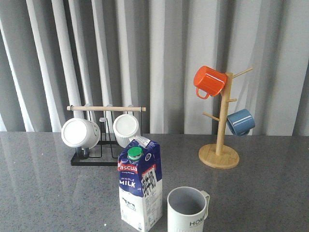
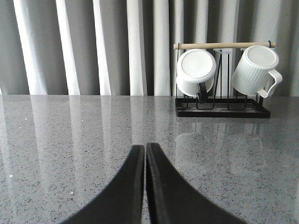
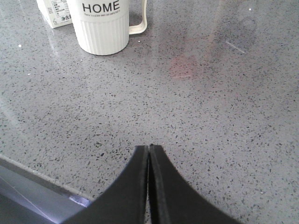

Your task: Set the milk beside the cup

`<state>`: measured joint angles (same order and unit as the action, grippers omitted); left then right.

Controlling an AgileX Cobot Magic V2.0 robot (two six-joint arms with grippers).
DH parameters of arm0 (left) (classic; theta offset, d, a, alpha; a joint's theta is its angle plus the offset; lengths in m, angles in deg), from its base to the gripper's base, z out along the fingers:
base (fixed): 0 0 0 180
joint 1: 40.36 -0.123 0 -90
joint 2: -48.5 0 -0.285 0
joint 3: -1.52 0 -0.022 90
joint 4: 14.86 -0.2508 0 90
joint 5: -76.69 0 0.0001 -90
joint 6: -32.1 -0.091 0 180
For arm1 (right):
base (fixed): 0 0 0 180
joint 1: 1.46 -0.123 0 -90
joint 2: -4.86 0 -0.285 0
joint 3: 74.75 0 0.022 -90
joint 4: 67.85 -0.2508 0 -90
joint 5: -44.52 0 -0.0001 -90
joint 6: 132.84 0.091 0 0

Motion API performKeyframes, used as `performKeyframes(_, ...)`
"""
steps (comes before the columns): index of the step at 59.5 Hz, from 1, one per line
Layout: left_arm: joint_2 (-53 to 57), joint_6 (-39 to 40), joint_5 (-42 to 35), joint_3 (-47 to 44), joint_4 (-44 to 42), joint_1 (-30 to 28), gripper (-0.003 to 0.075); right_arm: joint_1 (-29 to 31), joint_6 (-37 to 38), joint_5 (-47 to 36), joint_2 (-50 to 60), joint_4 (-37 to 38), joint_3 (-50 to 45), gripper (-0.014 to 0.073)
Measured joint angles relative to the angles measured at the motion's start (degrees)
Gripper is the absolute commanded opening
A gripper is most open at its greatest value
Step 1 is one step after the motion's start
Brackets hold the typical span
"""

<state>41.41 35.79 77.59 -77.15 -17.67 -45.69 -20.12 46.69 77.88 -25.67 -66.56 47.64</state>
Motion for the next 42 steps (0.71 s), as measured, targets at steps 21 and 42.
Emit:
performKeyframes(21,0.0,0.0,0.0,0.0,0.0,0.0,-0.0006,5.8,0.0,0.2,5.6,1.0,0.0,-0.001)
performKeyframes(42,0.0,0.0,0.0,0.0,0.0,0.0,-0.0006,18.8,0.0,2.9,15.3,6.0,-0.6,-0.0009)
